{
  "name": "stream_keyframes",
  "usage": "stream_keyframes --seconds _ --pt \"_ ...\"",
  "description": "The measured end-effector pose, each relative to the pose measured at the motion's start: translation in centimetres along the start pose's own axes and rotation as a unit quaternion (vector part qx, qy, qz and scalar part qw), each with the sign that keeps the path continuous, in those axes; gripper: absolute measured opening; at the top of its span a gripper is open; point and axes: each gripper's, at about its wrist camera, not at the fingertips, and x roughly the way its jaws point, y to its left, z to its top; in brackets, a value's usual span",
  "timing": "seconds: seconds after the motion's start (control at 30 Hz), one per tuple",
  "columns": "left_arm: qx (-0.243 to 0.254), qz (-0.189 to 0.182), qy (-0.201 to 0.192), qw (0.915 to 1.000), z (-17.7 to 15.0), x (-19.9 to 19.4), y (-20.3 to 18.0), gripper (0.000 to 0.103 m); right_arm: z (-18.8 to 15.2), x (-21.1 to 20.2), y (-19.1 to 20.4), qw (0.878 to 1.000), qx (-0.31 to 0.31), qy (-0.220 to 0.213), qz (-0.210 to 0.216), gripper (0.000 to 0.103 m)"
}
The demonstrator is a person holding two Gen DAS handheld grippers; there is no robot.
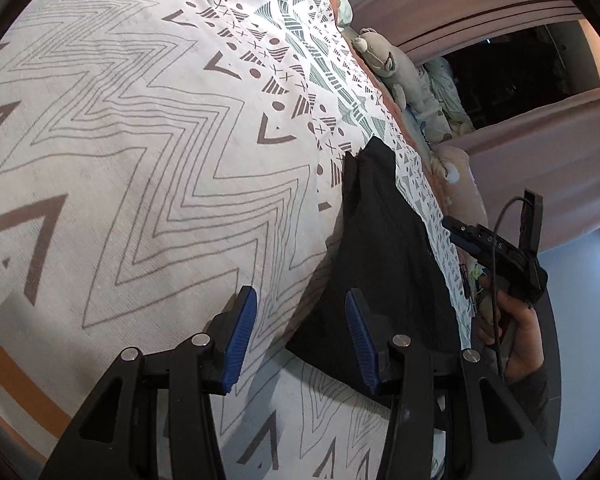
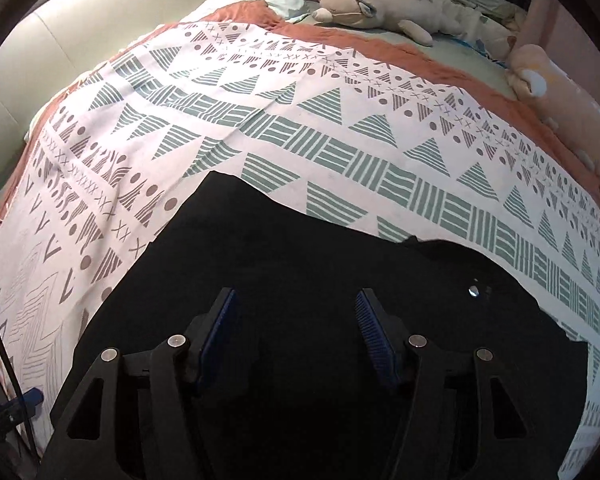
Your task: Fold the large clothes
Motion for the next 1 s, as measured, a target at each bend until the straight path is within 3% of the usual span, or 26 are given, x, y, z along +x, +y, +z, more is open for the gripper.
stream_keyframes --seconds 0.27,0.33,0.4,0.47,0.73,1.0 --pt "-0.001 -0.025 0.042 0.9988 -1.1 0.7 -0.7 0.048 -6.9 -7.9 -4.4 0.998 0.052 -0.028 0.006 0.059" --pt "-0.002 -0.019 0.052 0.9985 -1.4 1.0 -0.7 0.054 -9.1 -9.0 -5.5 0.997 0.074 -0.028 0.016 0.059" --pt "-0.003 -0.02 0.057 0.9982 -1.7 1.1 -0.7 0.076 -11.2 -10.3 -6.2 0.995 0.092 -0.026 0.022 0.059" --pt "-0.001 -0.028 0.059 0.9979 -2.0 1.0 -0.8 0.081 -13.2 -11.5 -6.9 0.993 0.11 -0.026 0.028 0.059" --pt "0.009 -0.043 0.064 0.997 -2.7 0.1 -0.8 0.081 -21.0 -15.3 -8.6 0.985 0.167 -0.031 0.041 0.059" --pt "0.013 -0.064 0.079 0.9947 -2.2 -0.1 -1.2 0.081 -26.6 -18.3 -8.5 0.973 0.217 -0.05 0.054 0.059"
